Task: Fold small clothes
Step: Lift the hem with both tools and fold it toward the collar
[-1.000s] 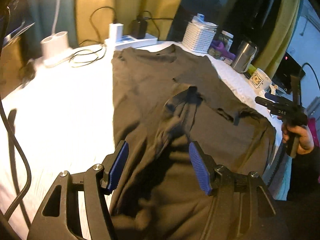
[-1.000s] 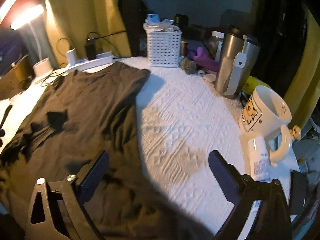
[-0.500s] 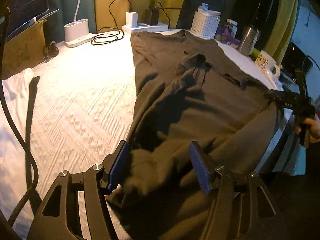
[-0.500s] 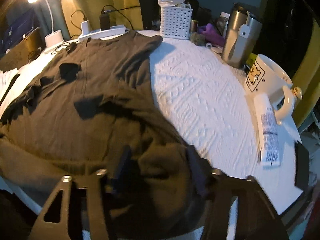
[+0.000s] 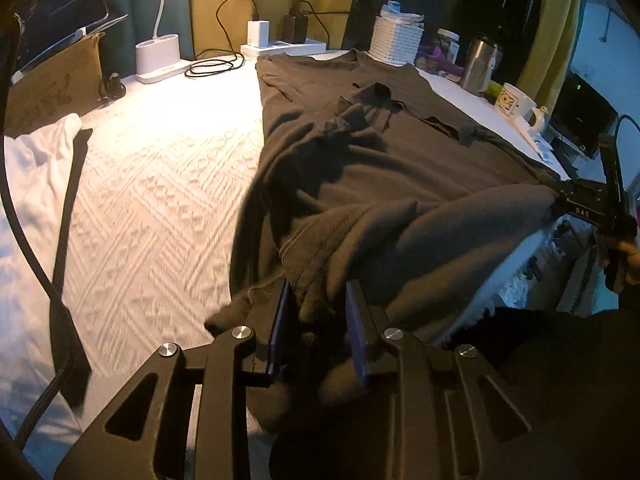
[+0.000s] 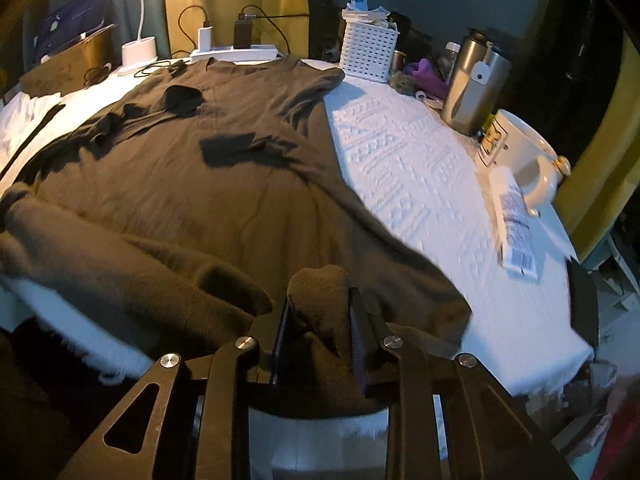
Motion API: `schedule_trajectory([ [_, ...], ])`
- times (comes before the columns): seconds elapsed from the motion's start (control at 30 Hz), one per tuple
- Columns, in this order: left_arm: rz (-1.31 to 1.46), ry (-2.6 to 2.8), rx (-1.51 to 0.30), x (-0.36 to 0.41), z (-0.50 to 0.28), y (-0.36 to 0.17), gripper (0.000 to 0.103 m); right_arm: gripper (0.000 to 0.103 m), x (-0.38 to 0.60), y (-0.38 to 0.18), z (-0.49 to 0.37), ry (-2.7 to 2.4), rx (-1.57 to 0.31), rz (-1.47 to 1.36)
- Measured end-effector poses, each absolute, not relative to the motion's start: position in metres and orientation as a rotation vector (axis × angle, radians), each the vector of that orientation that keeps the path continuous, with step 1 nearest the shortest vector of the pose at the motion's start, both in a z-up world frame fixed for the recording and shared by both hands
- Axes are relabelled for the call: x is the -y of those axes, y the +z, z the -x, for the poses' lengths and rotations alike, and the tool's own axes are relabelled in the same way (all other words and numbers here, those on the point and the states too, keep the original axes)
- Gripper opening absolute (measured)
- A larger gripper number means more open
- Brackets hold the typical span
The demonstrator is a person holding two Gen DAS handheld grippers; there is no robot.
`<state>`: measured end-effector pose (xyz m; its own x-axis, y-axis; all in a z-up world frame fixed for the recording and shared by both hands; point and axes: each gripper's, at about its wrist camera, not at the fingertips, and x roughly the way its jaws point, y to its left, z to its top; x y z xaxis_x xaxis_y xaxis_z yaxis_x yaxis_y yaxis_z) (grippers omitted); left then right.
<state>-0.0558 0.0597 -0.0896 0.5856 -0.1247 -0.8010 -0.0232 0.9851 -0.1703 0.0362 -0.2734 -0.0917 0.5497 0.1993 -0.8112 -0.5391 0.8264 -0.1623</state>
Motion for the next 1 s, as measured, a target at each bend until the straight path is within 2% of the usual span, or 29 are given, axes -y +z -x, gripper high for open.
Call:
schedule_trajectory([
  [0.3,0.242,0.006,-0.897,-0.079,0.076,-0.073,0.030,0.028,0.303,-0.090,-0.005,0.462,-0.879,0.320],
  [0.37,0.266,0.025,-0.873,-0.087,0.080,-0.068,0.048,0.029,0.306,-0.088,-0.002,0.475,-0.889,0.318],
  [0.43,0.299,0.034,-0.846,-0.095,0.083,-0.064,0.054,0.031,0.307,-0.087,0.000,0.476,-0.899,0.315],
  [0.47,0.310,0.041,-0.838,-0.098,0.083,-0.063,0.054,0.036,0.309,-0.087,0.001,0.476,-0.905,0.312],
  [0.53,0.334,0.068,-0.832,-0.104,0.083,-0.064,0.054,0.059,0.313,-0.085,0.002,0.466,-0.918,0.302],
  [0.57,0.342,0.072,-0.831,-0.105,0.082,-0.064,0.054,0.077,0.316,-0.084,0.002,0.462,-0.924,0.291],
  [0.6,0.354,0.070,-0.832,-0.106,0.081,-0.067,0.054,0.079,0.319,-0.083,0.002,0.461,-0.923,0.275],
  [0.7,0.351,0.066,-0.858,-0.102,0.074,-0.076,0.056,0.079,0.327,-0.082,0.000,0.469,-0.918,0.228],
  [0.77,0.337,0.048,-0.888,-0.094,0.068,-0.084,0.066,0.079,0.323,-0.089,0.000,0.477,-0.935,0.244],
  [0.83,0.321,0.038,-0.904,-0.088,0.066,-0.089,0.068,0.078,0.320,-0.096,0.001,0.481,-0.948,0.260],
  [0.87,0.309,0.040,-0.914,-0.085,0.065,-0.092,0.068,0.074,0.320,-0.098,0.002,0.481,-0.951,0.267],
  [0.9,0.296,0.045,-0.927,-0.082,0.063,-0.095,0.068,0.057,0.320,-0.099,0.003,0.492,-0.955,0.270],
  [0.97,0.277,0.049,-0.934,-0.079,0.062,-0.099,0.067,0.037,0.321,-0.098,0.004,0.518,-0.961,0.262],
  [1.0,0.261,0.053,-0.923,-0.077,0.063,-0.098,0.063,0.032,0.321,-0.096,0.005,0.527,-0.958,0.266],
])
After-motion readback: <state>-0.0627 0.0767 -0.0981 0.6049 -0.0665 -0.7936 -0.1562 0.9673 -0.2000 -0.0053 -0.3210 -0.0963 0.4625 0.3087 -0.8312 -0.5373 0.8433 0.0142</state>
